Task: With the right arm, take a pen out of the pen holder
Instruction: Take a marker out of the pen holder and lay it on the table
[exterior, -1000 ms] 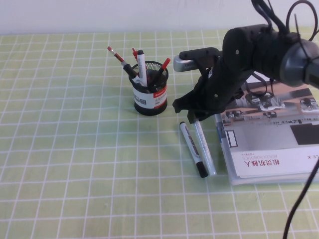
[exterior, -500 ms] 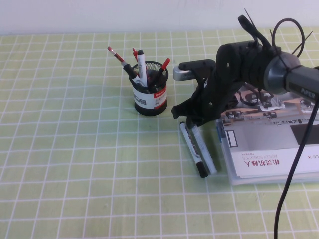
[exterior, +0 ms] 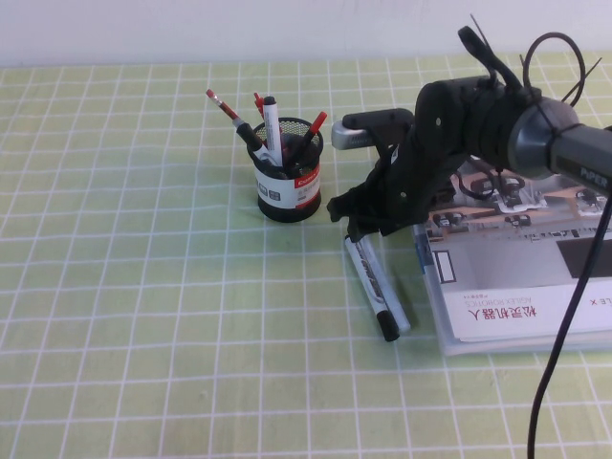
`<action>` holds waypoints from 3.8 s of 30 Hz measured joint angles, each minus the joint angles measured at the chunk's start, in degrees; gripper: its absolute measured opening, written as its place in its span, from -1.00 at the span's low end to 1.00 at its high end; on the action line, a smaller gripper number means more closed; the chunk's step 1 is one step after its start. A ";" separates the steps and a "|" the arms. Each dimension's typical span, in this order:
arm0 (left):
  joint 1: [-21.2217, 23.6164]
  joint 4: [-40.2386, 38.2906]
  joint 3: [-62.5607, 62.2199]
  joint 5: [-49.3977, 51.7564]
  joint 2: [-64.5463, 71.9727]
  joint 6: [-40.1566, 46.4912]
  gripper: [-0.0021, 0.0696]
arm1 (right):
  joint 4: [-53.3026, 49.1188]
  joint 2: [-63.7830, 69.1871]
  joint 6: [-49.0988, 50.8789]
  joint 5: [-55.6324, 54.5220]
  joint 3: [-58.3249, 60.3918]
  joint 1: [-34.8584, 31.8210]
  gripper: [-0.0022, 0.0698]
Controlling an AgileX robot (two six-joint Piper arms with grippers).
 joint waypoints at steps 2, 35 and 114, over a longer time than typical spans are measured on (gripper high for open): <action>0.00 0.00 0.00 0.00 0.00 0.00 -0.96 | -0.31 -1.34 0.00 0.00 0.33 0.00 -0.08; 0.00 0.00 0.00 0.00 0.00 0.00 -0.96 | -5.54 -74.94 0.34 6.61 51.79 4.19 -0.97; 0.00 0.00 0.00 0.00 0.00 0.00 -0.96 | 3.35 -125.31 -15.91 -27.52 103.77 -27.31 -0.97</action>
